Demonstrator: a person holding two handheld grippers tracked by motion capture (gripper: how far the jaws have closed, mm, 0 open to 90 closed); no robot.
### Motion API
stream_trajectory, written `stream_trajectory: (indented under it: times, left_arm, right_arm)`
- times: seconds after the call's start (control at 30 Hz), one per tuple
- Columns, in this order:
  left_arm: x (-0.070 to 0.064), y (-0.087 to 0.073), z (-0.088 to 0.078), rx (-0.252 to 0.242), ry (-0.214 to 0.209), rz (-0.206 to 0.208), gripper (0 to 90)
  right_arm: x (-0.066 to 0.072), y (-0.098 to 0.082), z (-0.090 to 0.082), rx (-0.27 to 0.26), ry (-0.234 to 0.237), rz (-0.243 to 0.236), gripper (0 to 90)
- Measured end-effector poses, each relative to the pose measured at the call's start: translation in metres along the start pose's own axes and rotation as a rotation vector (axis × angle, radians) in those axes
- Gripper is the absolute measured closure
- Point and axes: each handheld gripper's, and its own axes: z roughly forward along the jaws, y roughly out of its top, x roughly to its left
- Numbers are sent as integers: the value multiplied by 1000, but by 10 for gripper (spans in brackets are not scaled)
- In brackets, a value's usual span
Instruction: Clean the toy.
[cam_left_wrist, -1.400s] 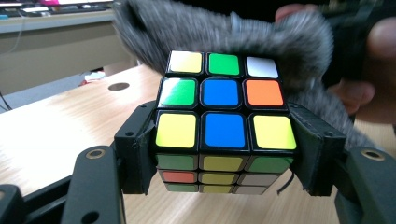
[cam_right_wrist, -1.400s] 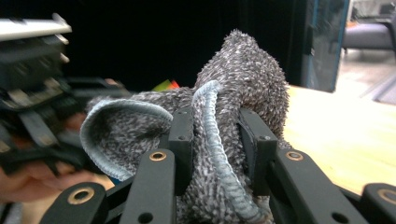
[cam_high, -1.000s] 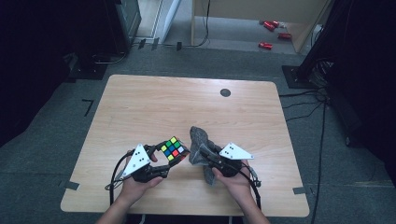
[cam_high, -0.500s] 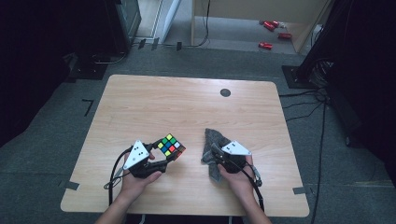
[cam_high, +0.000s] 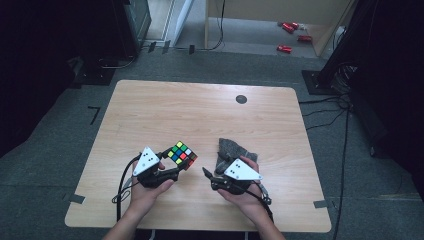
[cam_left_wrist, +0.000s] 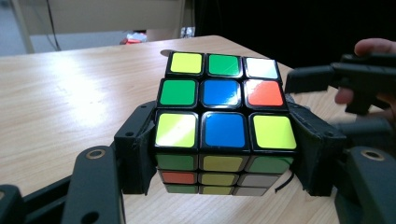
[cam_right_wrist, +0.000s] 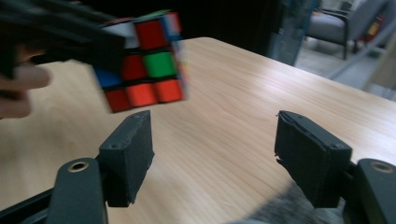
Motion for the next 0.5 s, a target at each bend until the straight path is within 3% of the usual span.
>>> stream_trajectory:
  times: [0.13,0.27,0.5]
  left_arm:
    - [-7,3,2,17,-15,-10,350]
    - [-13,3,5,26,-34,-9,350]
    - [-25,3,9,34,-72,-19,350]
  right_arm:
    - [16,1,7,-7,38,-25,224]
    - [24,-1,13,1,39,-34,200]
    - [32,-3,18,-3,1,-67,198]
